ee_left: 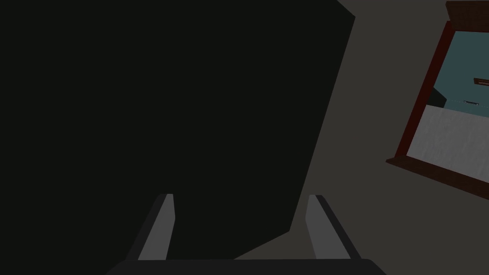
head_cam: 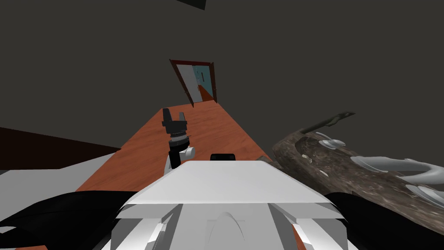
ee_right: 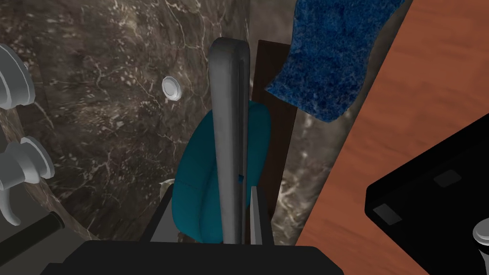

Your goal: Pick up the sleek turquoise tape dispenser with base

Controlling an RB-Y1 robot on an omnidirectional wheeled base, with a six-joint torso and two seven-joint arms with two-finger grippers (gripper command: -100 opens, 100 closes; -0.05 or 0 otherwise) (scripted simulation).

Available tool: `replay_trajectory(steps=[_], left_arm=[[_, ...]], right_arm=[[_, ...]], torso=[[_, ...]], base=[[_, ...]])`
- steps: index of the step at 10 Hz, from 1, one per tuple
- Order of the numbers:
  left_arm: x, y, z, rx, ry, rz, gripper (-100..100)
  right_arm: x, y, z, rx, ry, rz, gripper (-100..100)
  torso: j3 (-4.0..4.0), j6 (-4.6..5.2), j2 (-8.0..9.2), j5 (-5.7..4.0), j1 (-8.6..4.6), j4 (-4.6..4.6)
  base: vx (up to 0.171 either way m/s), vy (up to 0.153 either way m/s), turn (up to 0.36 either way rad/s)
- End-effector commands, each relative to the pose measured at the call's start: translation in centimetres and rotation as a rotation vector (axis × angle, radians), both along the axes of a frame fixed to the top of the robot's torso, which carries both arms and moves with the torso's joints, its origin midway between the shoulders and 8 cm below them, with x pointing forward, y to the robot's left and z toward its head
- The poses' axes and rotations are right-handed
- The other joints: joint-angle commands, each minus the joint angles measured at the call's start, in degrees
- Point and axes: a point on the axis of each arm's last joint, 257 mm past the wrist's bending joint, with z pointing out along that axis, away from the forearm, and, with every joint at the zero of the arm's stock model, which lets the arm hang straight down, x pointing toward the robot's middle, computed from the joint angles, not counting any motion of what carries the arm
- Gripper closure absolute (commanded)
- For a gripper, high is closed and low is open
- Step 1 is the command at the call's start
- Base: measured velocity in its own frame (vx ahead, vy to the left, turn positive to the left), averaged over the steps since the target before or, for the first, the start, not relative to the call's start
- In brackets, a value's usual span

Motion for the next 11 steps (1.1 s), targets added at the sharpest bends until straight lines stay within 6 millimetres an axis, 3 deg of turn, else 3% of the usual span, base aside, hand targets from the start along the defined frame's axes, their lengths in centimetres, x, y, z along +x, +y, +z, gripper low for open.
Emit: replay_trajectory(steps=[1,4,7,9,10,11], left_arm=[[0.0,0.0,0.0,0.000,0.000,0.000,0],[0.0,0.0,0.0,0.000,0.000,0.000,0],[0.0,0.0,0.0,0.000,0.000,0.000,0],[0.0,0.0,0.0,0.000,0.000,0.000,0],[0.0,0.0,0.0,0.000,0.000,0.000,0],[0.0,0.0,0.0,0.000,0.000,0.000,0]], right_arm=[[1.5,-0.5,0.3,-0.001,0.007,-0.002,100],[3.1,-1.0,0.6,0.003,0.007,-0.018,100],[6.3,-1.7,1.1,-0.005,0.026,-0.004,100],[6.3,-1.7,1.1,0.005,0.010,-0.040,100],[7.9,-2.0,1.4,-0.002,0.021,-0.026,100],[7.9,-2.0,1.4,0.005,0.011,-0.049,100]], torso=[[0.00,0.00,0.00,0.00,0.00,0.00],[0.27,-0.02,0.48,0.05,0.11,0.10],[0.27,0.06,0.45,0.08,0.10,0.11],[0.29,0.07,0.49,0.08,0.10,0.12],[0.22,0.14,0.35,0.07,0.15,0.10],[0.22,0.03,0.37,0.11,0.22,0.09]], base=[[-0.106,-0.002,0.044],[-0.135,0.023,0.050],[-0.126,0.008,0.046],[-0.091,0.014,0.023],[-0.089,0.034,0.016],[-0.096,0.021,0.053]])
